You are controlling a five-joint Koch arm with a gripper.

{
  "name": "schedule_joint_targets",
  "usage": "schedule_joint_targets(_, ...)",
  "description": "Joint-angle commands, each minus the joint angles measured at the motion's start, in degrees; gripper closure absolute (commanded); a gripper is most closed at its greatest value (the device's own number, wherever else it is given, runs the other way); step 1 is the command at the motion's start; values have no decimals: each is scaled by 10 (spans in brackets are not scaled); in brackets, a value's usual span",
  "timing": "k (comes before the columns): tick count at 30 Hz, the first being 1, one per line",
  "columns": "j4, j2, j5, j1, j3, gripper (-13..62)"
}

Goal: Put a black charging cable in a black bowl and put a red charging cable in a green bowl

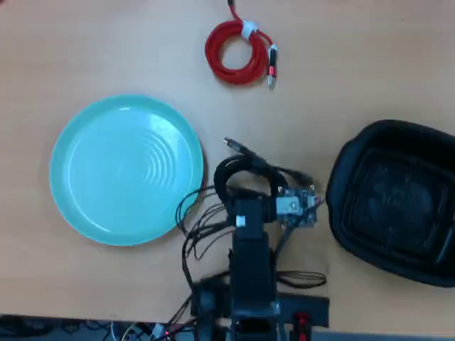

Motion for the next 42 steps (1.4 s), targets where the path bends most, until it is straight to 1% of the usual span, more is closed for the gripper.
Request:
schedule_joint_targets(1,-34,56,-9,2,-460,553)
schedule_joint_targets(5,-31,54,-10,-5,-567,553)
schedule_joint_targets(8,-40,52,-50,-13,-581,553)
schedule_joint_targets(10,-88,52,-74,-21,-584,553)
schedule_joint_targets(16,-171,52,-92,-40,-545,553)
schedule_joint_targets(20,-281,47,-134,-83,-614,553)
schedule_joint_targets(24,-307,40,-159,-126,-683,553)
schedule_joint_targets(30,-359,29,-202,-136,-729,553)
schedule_joint_targets(34,-349,30,-245,-134,-775,553)
schedule_joint_targets(39,-265,34,-248,-135,-782,553)
schedule_joint_targets(42,-262,41,-248,-137,-813,553)
